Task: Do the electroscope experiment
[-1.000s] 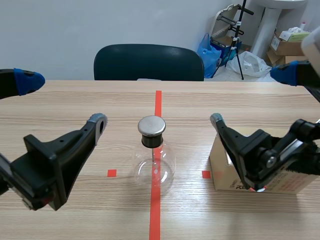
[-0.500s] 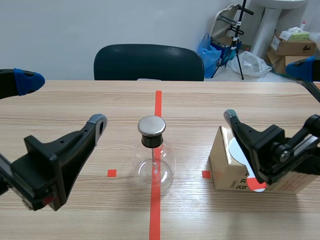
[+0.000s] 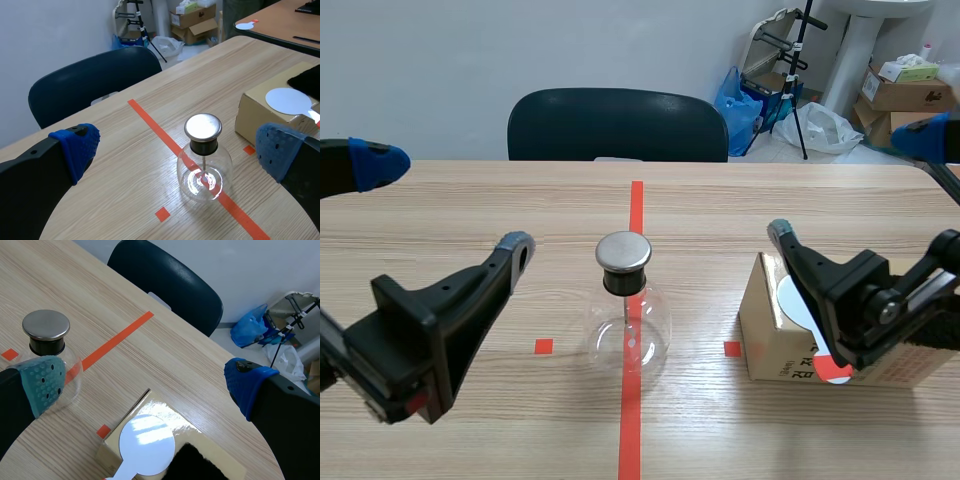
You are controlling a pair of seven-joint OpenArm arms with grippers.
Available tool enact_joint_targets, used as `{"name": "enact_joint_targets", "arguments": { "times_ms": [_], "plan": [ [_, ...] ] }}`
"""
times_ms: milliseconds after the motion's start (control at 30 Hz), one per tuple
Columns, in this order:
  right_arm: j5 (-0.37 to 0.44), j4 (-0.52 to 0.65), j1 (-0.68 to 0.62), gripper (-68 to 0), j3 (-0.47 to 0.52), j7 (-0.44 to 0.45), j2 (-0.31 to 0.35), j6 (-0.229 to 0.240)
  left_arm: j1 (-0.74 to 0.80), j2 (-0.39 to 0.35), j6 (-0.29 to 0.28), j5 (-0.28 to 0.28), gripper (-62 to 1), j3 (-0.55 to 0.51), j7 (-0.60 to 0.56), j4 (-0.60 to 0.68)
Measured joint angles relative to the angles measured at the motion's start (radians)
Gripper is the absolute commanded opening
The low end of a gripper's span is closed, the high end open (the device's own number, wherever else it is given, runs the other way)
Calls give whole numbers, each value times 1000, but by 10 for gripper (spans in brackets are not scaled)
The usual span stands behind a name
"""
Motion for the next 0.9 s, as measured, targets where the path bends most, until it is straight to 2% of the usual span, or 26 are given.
{"name": "enact_joint_targets", "arguments": {
  "times_ms": [900],
  "plan": [
    [0, 0, 0, 4, 0, -11, 0, 0, 0, 0, 0, 0, 14, 0, 0, 0]
  ]
}}
